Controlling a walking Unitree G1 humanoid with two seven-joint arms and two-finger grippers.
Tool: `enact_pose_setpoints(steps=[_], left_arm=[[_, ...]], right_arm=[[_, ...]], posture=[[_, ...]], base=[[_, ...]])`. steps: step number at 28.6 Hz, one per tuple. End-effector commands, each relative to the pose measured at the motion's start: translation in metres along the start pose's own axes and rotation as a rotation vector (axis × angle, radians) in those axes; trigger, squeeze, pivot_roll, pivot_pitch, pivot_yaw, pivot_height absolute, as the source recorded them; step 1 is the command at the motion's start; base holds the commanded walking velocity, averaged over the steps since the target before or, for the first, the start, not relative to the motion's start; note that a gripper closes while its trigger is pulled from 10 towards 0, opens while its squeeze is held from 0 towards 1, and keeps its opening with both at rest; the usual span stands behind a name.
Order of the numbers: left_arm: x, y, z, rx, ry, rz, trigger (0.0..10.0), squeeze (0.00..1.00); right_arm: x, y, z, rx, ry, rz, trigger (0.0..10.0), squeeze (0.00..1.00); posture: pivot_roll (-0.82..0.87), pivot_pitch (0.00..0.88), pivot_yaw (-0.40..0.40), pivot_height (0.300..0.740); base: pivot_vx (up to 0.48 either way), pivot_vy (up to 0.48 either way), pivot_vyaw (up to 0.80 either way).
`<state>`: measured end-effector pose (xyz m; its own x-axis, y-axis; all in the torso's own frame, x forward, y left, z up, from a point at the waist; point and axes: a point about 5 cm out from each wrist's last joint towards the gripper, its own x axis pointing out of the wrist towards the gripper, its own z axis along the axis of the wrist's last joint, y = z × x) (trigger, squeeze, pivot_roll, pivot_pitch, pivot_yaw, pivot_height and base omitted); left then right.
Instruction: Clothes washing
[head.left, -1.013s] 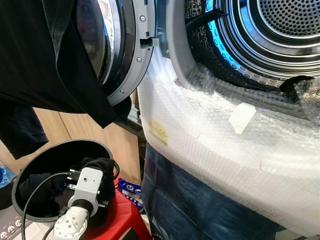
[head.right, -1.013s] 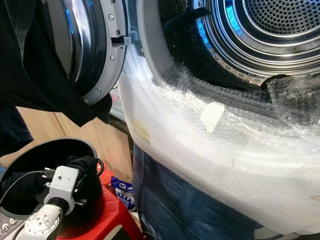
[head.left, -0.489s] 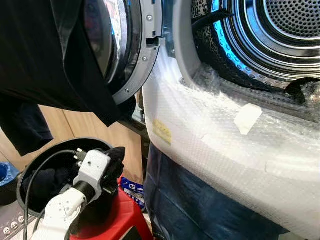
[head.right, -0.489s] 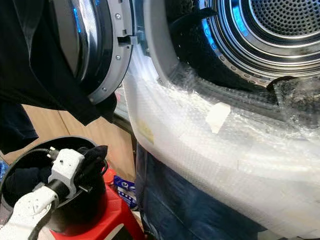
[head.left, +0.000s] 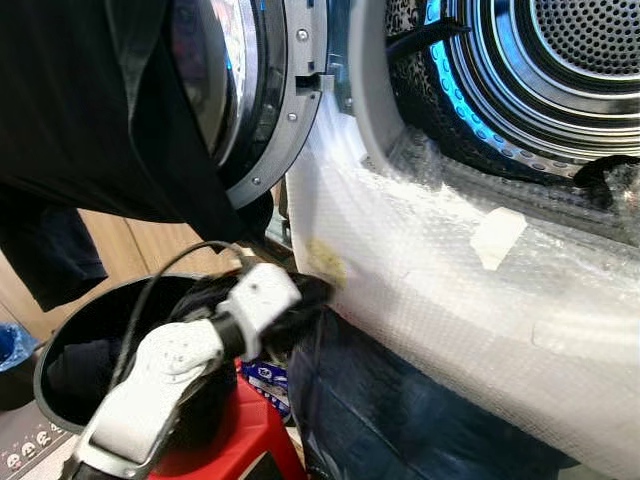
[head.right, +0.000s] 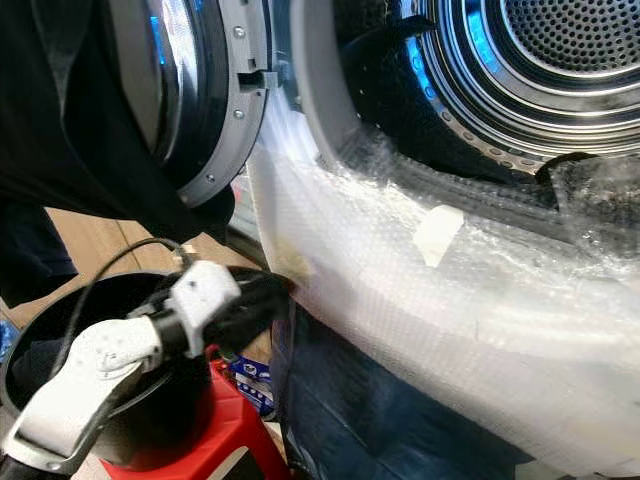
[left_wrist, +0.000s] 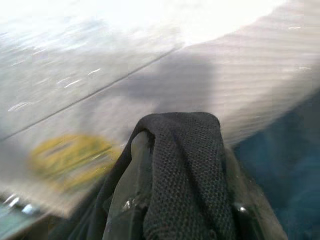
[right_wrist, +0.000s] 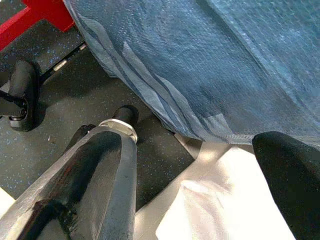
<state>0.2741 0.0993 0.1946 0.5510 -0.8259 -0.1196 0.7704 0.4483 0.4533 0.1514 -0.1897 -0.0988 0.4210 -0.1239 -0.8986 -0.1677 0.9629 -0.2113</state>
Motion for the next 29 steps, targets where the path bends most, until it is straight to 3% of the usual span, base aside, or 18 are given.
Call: enact_pose_setpoints(steps=[1,3,6,15,20,27,29], left_arm=[[0.006,-0.001,0.009,0.032,-0.025,-0.068,0.0,0.0],[0.014,-0.003,0.012,0.034,-0.042,-0.114,0.0,0.0],[0.034,-0.024,0.018,0.026,-0.058,-0.251,0.0,0.0],[0.059,-0.055,0.028,-0.075,-0.148,-0.328,0.0,0.0],[0.056,-0.059,0.014,-0.124,-0.097,-0.313,0.0,0.0],[0.023,-0.04,-0.035,-0.135,0.128,-0.189,0.0,0.0],[0.018,-0.037,-0.04,-0.141,0.158,-0.174,0.0,0.0]], right_arm=[[0.0,0.0,0.004,0.009,-0.009,0.001,10.0,0.0],[0.0,-0.001,0.005,0.009,-0.011,-0.002,10.0,0.0],[0.0,-0.004,0.001,0.007,-0.001,-0.006,10.0,0.0],[0.0,-0.003,-0.005,0.036,0.01,-0.011,10.0,0.0],[0.0,-0.001,-0.005,0.063,-0.002,-0.004,10.0,0.0],[-0.001,-0.01,0.007,0.156,-0.11,0.029,10.0,0.0],[-0.001,-0.012,0.008,0.13,-0.133,0.07,10.0,0.0]], posture=[[0.1,0.056,-0.015,0.74],[0.1,0.061,-0.018,0.74],[0.1,0.061,-0.021,0.74],[0.08,0.074,-0.021,0.74],[0.07,0.083,-0.015,0.74],[0.08,0.105,-0.008,0.74],[0.08,0.112,-0.01,0.74]], base=[[0.0,0.0,0.0],[0.0,0.0,0.0],[0.0,0.0,0.0],[0.0,0.0,0.0],[0.0,0.0,0.0],[0.0,0.0,0.0],[0.0,0.0,0.0]])
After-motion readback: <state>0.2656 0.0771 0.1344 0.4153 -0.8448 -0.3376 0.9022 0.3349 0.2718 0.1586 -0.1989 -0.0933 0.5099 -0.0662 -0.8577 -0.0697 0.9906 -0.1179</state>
